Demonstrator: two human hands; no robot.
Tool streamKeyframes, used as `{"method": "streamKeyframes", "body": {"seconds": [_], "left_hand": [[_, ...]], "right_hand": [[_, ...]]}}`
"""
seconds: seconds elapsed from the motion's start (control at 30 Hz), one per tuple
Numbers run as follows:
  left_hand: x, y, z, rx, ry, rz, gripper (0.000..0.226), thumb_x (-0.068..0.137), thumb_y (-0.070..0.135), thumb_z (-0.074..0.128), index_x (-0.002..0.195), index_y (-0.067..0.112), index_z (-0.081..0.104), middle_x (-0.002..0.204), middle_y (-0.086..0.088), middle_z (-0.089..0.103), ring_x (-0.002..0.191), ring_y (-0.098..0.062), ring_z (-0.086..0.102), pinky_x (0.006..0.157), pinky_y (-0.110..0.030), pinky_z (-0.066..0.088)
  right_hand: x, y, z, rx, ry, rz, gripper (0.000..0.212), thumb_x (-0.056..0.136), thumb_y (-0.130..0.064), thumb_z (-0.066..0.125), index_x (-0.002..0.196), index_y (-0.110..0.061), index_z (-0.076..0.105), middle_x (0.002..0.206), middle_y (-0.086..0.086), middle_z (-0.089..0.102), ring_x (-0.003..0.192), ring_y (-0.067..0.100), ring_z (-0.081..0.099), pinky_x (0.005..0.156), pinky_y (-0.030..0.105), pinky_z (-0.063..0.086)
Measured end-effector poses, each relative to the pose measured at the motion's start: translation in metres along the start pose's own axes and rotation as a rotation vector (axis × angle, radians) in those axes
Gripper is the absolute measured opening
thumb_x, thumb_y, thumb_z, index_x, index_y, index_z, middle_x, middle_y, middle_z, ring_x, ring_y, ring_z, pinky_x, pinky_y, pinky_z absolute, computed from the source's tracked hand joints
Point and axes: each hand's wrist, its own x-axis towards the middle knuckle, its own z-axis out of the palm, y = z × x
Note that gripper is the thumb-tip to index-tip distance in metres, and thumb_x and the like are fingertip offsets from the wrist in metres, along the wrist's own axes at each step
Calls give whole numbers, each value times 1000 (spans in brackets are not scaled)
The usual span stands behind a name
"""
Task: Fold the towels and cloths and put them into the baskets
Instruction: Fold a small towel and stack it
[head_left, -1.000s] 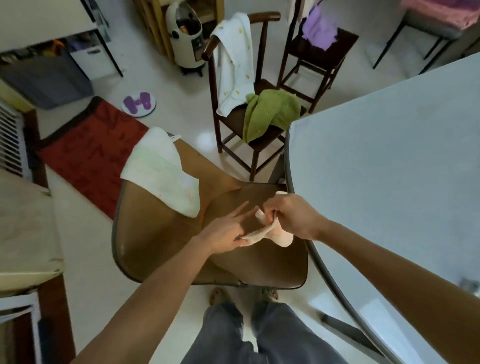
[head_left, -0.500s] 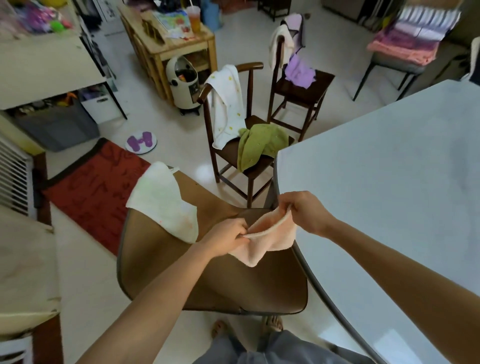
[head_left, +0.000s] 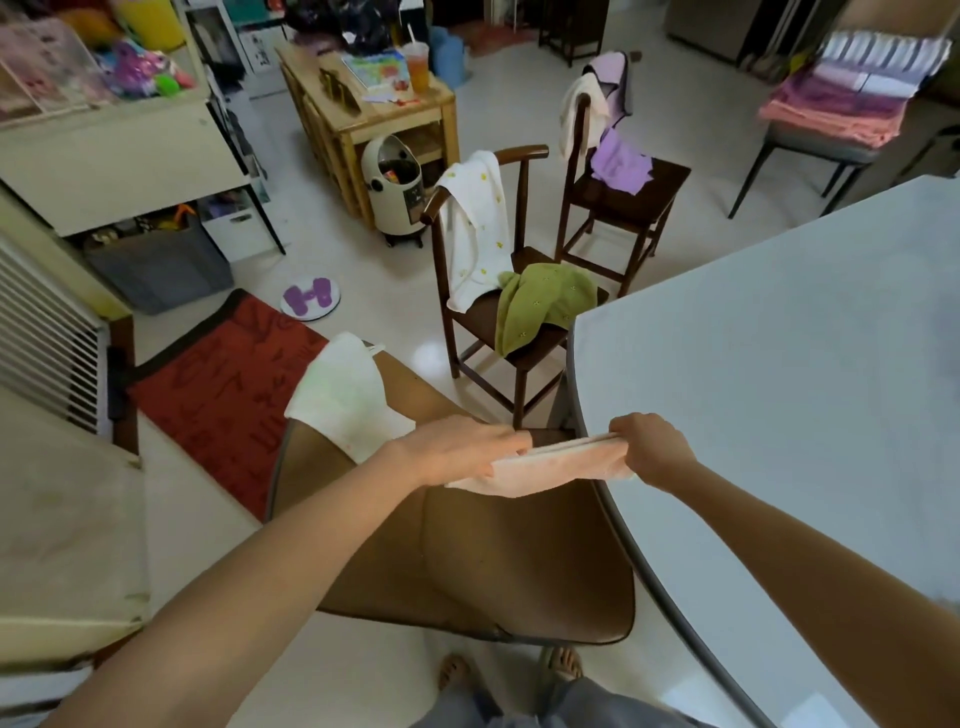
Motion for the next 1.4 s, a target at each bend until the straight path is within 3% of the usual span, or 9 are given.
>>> {"method": "streamKeyframes", "body": {"seconds": [0.17,0.3,0.47,0.6,0.73,0.83,0.97,1.13,1.4], "left_hand": [[7,18,11,206,-52,233,33,94,22,58,125,31,49,109,5,48,94,-15,41,70,-23,41],[14,11,10,-300,-3,-66,20,98,18,49,108,30,63,111,7,49,106,-16,52,88,-28,48],[29,1,5,-799,112,-431,35,89,20,65,121,22,49,118,0,60,106,-16,59,87,-36,55],[48,14,10,-603,-191,-343,30,89,29,66,113,13,67,110,-2,66,98,-15,61,84,-29,50],[69,42,19,-595,-287,-238,31,89,34,64,115,18,66,106,5,63,100,-12,58,78,-24,43],[93,80,33,-592,-283,-136,26,91,31,64,113,18,66,101,9,64,91,-5,57,68,-17,41],[124,122,53,-607,-254,-112,29,89,30,66,115,17,63,117,2,61,104,-12,56,82,-23,43],[166,171,72,-571,-175,-202,23,90,20,63,112,14,59,109,2,53,102,-17,55,83,-31,51],[215,208,90,-522,114,-355,18,92,4,54,108,10,60,115,-6,62,99,-19,57,78,-23,42]], "right_hand": [[-3,5,-2,226,-49,123,26,87,4,48,97,-11,66,97,7,60,87,20,53,72,25,44],[-20,25,-6,498,-38,195,13,89,-7,47,83,-9,59,82,7,57,80,23,52,61,26,36],[-56,45,-7,778,15,270,31,90,-23,59,65,-9,48,64,3,41,64,17,38,60,30,26],[-99,73,11,915,95,447,36,87,-31,66,74,2,60,67,5,54,66,17,50,60,30,37],[-143,91,41,981,160,550,29,87,-27,66,73,-2,61,70,7,59,68,19,54,64,33,42],[-182,116,61,1017,260,656,29,88,-22,65,75,3,58,67,7,55,66,18,49,62,32,38],[-217,149,79,1032,301,741,29,90,-19,63,66,-11,49,63,3,49,62,15,43,56,30,32],[-233,189,98,873,234,854,34,91,-21,61,64,-12,42,62,4,48,59,16,43,52,29,29],[-207,218,98,657,249,691,10,86,-6,44,81,-14,43,79,6,58,78,28,56,62,34,40]]}}
